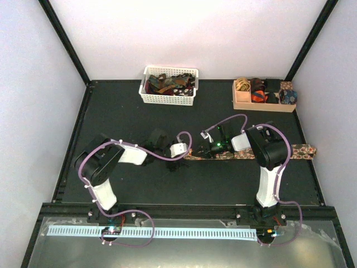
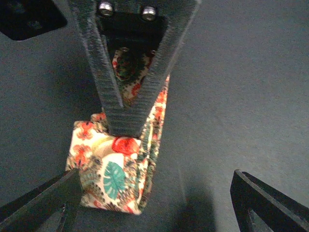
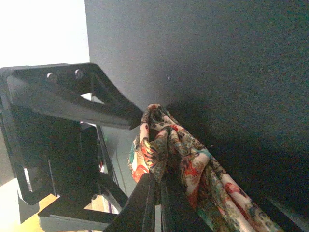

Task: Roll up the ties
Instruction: Roll the tie at the center of the board.

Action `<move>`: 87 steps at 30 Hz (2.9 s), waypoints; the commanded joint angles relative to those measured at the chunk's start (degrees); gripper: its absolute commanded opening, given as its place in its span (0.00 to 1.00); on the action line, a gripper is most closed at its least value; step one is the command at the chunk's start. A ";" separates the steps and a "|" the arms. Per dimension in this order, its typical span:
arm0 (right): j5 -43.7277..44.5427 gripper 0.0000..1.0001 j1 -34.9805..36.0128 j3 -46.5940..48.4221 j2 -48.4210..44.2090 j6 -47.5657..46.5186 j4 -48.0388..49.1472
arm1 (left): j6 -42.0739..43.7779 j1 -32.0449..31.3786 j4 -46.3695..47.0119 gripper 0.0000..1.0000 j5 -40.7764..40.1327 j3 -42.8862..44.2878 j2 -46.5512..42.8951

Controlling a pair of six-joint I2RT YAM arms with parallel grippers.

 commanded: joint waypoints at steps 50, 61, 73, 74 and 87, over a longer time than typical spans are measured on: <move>-1.50 0.01 -5.33 -0.45 -4.41 -8.27 -13.04 | 3.63 -2.03 -7.82 0.35 -6.07 10.84 8.81; 1.95 0.01 -6.60 0.90 -1.11 -15.83 -20.24 | 0.83 -0.91 -3.34 0.56 -3.90 8.87 7.10; 6.29 0.01 -7.70 2.01 1.40 -17.82 -23.38 | -4.21 -0.89 10.63 0.67 1.88 5.95 10.79; 6.52 0.01 -7.79 2.20 1.59 -17.99 -23.64 | -4.42 -0.94 11.23 0.66 1.94 6.13 11.39; 6.56 0.01 -8.16 2.78 3.25 -17.62 -23.87 | -4.71 -2.09 16.48 0.47 3.33 4.89 9.88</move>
